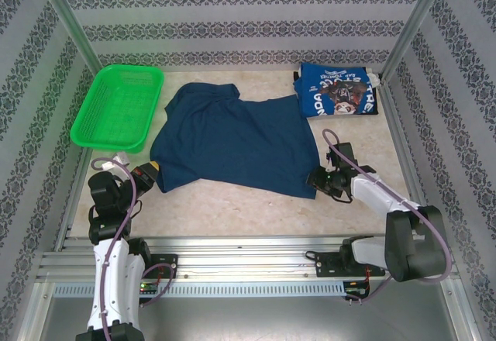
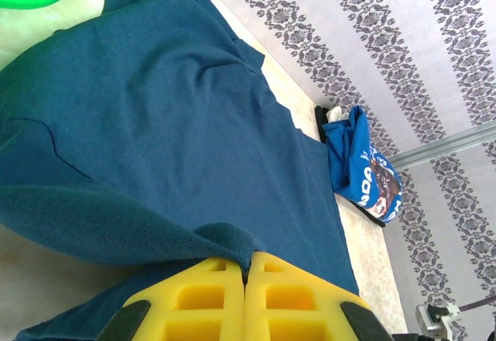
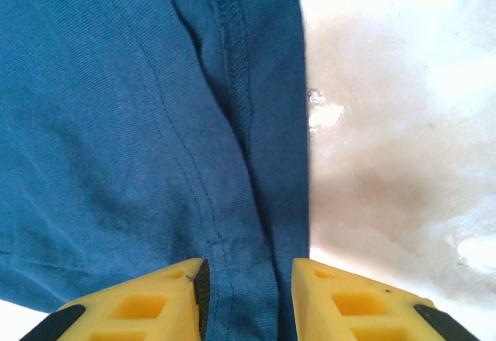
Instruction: Fold and stack the t-shirts
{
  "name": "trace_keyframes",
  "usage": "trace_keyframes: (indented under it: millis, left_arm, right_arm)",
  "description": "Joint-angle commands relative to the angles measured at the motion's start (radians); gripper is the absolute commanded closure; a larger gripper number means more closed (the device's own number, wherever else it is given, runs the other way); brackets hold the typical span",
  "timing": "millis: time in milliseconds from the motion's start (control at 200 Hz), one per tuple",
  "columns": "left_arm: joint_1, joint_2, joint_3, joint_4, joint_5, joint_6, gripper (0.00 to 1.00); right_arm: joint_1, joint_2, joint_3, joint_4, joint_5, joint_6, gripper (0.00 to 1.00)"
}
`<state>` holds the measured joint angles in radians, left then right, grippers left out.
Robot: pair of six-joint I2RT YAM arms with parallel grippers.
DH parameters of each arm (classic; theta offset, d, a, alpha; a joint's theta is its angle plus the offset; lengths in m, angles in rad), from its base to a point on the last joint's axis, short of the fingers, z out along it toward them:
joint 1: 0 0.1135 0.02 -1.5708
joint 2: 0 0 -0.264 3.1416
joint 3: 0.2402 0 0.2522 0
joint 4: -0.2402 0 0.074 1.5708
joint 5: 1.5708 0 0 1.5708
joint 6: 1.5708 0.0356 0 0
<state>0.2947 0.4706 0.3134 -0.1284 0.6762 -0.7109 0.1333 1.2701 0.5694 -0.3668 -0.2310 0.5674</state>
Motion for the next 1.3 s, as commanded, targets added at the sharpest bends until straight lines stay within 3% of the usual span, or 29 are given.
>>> trace_keyframes:
  millis: [0, 545, 714, 959, 1094, 1294]
  left_arm:
    - [0.001, -0.012, -0.003, -0.010, 0.007, 0.013, 1.00]
    - [0.001, -0.013, -0.001, -0.014, 0.009, 0.016, 1.00]
    - [0.001, -0.013, 0.001, -0.017, 0.008, 0.019, 1.00]
    - [0.001, -0.015, 0.001, -0.020, 0.007, 0.021, 1.00]
    - [0.001, -0.015, 0.000, -0.020, 0.006, 0.021, 1.00]
    - [0.001, -0.012, 0.012, -0.022, 0.008, 0.017, 1.00]
  right_arm:
    - [-0.003, 0.025, 0.042, 0.000, 0.031, -0.031, 0.65]
    - [0.051, 0.142, 0.081, 0.036, 0.048, -0.039, 0.69]
    - [0.060, 0.114, 0.084, 0.019, 0.065, -0.041, 0.80]
    - [0.059, 0.053, 0.084, -0.024, 0.071, -0.050, 0.87]
    - [0.059, 0.007, 0.080, -0.054, 0.073, -0.055, 0.97]
    - [0.054, -0.090, 0.058, -0.096, 0.075, -0.047, 1.00]
